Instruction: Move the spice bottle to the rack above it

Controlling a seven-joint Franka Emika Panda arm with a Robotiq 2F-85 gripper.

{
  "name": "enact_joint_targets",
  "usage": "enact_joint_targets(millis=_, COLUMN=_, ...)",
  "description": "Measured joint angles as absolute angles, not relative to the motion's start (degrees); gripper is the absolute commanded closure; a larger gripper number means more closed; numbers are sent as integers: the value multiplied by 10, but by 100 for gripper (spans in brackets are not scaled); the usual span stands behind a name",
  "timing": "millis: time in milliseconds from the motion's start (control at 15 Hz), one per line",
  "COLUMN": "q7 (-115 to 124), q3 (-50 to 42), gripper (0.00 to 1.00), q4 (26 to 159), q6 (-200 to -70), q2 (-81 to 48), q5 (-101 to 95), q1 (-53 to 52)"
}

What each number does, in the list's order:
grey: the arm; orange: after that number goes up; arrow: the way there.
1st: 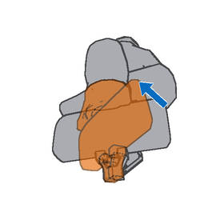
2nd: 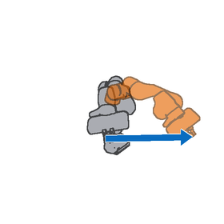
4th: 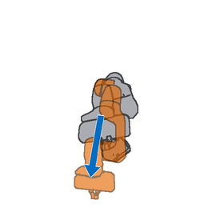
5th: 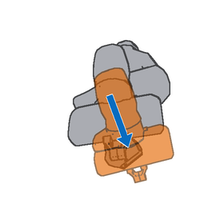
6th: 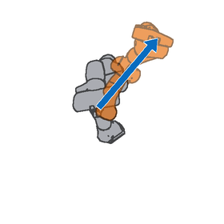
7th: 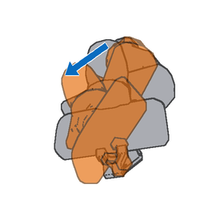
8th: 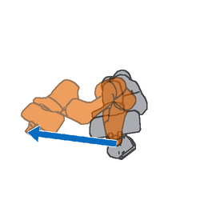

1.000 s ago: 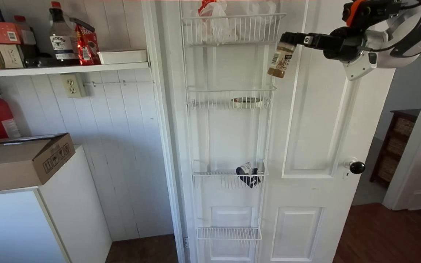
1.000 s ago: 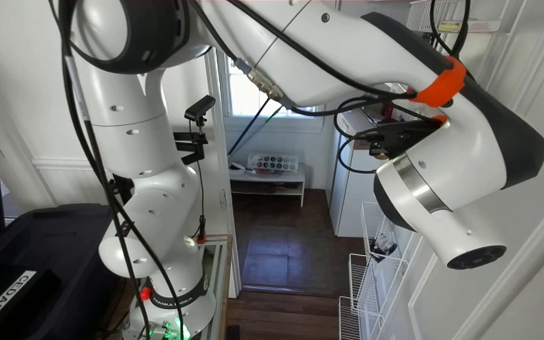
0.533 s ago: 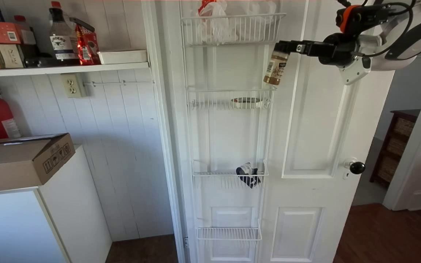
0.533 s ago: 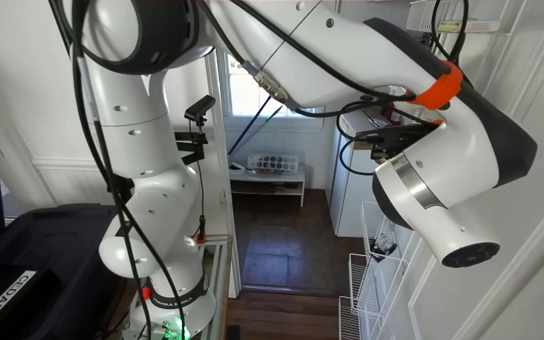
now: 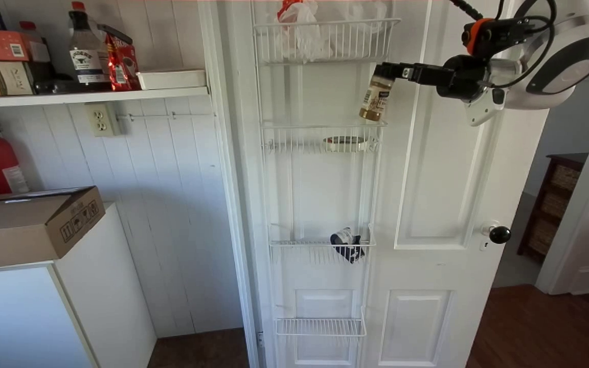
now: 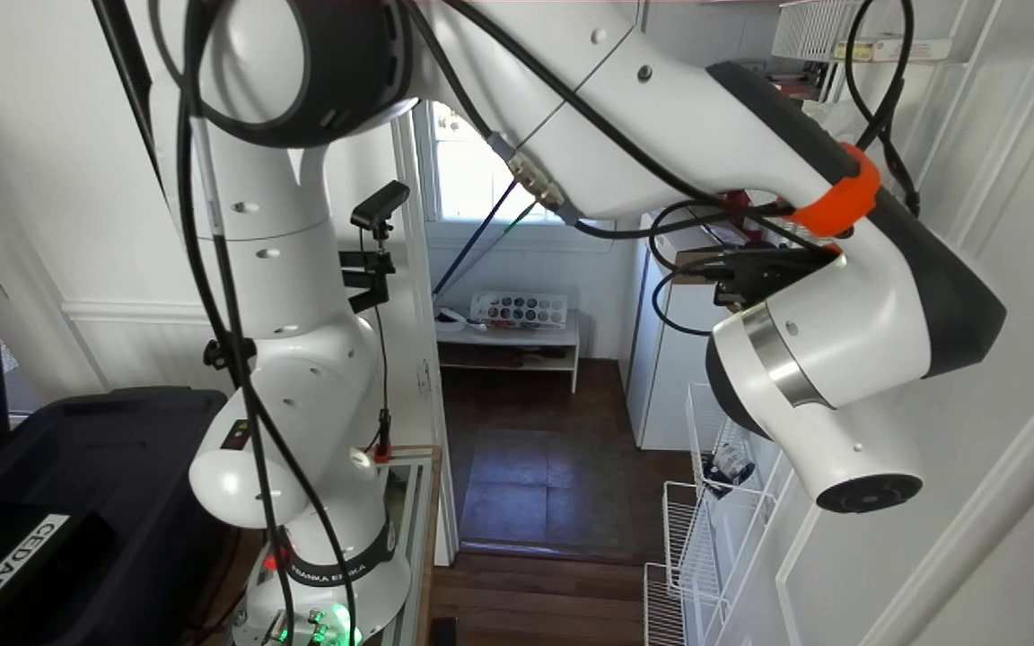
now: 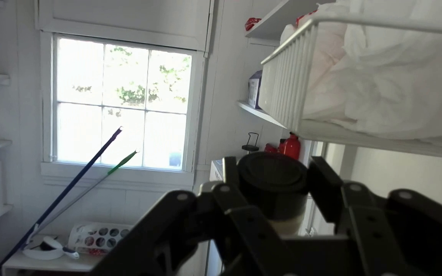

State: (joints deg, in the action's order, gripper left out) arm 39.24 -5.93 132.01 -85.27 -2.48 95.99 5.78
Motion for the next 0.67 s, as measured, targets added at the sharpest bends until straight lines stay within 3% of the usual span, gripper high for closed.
enact_joint_targets(millis=667, q7=331, q3=-40, gripper=76, q4=1320, q6=-853, q2=-77, q5=1067, q1=45)
